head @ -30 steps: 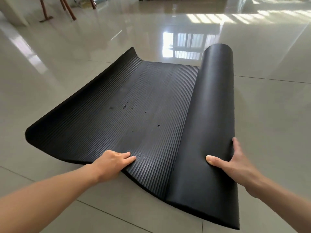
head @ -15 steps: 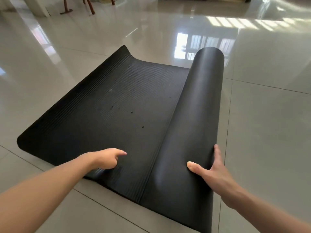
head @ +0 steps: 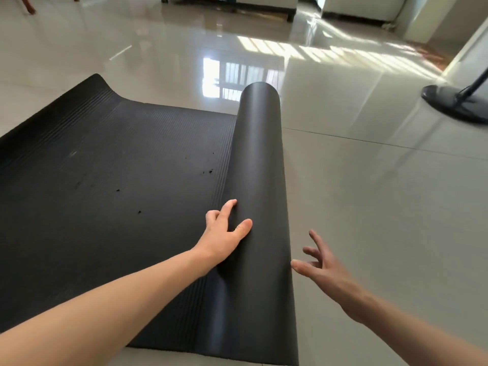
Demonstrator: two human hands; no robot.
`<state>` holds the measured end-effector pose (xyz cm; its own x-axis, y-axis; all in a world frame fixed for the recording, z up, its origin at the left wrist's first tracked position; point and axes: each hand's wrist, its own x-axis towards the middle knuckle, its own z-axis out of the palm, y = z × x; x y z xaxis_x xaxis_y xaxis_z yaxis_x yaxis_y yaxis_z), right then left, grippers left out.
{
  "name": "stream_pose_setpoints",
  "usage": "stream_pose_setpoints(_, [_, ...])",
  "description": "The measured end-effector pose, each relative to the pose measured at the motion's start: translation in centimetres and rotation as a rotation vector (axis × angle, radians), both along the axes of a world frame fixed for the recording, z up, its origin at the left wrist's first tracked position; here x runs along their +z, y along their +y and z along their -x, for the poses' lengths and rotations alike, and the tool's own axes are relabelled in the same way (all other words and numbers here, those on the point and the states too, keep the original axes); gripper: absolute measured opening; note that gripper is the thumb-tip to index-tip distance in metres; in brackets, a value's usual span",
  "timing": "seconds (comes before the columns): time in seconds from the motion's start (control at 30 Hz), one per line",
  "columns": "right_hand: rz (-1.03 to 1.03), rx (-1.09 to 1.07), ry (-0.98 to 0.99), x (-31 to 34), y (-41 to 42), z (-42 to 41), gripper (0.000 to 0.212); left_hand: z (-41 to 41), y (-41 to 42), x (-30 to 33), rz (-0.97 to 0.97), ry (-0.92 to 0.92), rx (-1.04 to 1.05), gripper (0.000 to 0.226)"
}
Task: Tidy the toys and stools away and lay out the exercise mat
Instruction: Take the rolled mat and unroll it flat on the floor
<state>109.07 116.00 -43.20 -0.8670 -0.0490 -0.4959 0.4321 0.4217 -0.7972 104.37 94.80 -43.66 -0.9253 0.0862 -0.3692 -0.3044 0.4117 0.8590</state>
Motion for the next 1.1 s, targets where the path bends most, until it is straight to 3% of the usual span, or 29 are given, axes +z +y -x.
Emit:
stream_pose_setpoints(0.13, [-0.177, -0.044, 0.221, 0.5, 3.0, -0.1, 0.076, -0.4, 5.0, 0.2, 0.147, 0.205, -0.248, 0.053])
stream_pose_setpoints(0.23, [-0.262, 0.034, 0.36, 0.7, 3.8, -0.7, 0.074, -0.4, 9.3, 0.8, 0.01, 0.239, -0.379, 0.056])
stream_pose_setpoints(0.3, [-0.367, 0.117, 0.354, 0.1, 4.3, -1.1, 0.09, 0.0, 12.1, 1.5, -0.172, 0.173, -0.349, 0.056])
stream_pose_setpoints(0.37, [-0.392, 0.111, 0.276, -0.5, 6.1, -1.4, 0.092, 0.3, 14.9, 2.0, -0.244, 0.183, -0.218, 0.051])
stream_pose_setpoints(0.5, [-0.27, 0.082, 0.229, -0.7, 11.1, -1.3, 0.067, 0.6, 18.3, 1.0, -0.026, 0.279, 0.051, 0.048])
stream_pose_setpoints(0.57, [-0.195, 0.067, 0.215, -0.7, 13.0, -1.4, 0.062, 0.3, 19.4, 0.3, 0.057, 0.131, 0.109, 0.056])
stream_pose_setpoints(0.6, [-0.157, 0.058, 0.196, -0.6, 13.7, -1.5, 0.061, 0.2, 19.8, 0.2, -0.008, 0.0, 0.127, 0.061])
stream_pose_setpoints(0.67, [-0.134, 0.032, 0.136, -0.5, 15.5, -1.7, 0.059, -0.1, 20.7, -0.1, -0.176, -0.164, 0.092, 0.069])
stream_pose_setpoints(0.83, [-0.436, -0.073, 0.219, 0.6, 19.2, -1.3, 0.049, -0.5, 22.5, -0.6, -0.179, 0.013, -0.215, 0.068])
stream_pose_setpoints(0.93, [-0.477, -0.108, 0.244, 0.4, 19.0, -0.6, 0.07, -0.6, 24.1, -0.8, -0.103, 0.095, -0.465, 0.066])
stream_pose_setpoints(1.0, [-0.564, -0.053, 0.16, -0.3, 19.0, 0.0, 0.091, -0.9, 25.5, -0.7, -0.118, 0.111, -0.579, 0.069])
stream_pose_setpoints(1.1, [-0.589, -0.057, 0.022, -0.9, 20.6, 0.5, 0.111, -2.5, 26.5, -1.0, -0.029, 0.291, -0.592, 0.057])
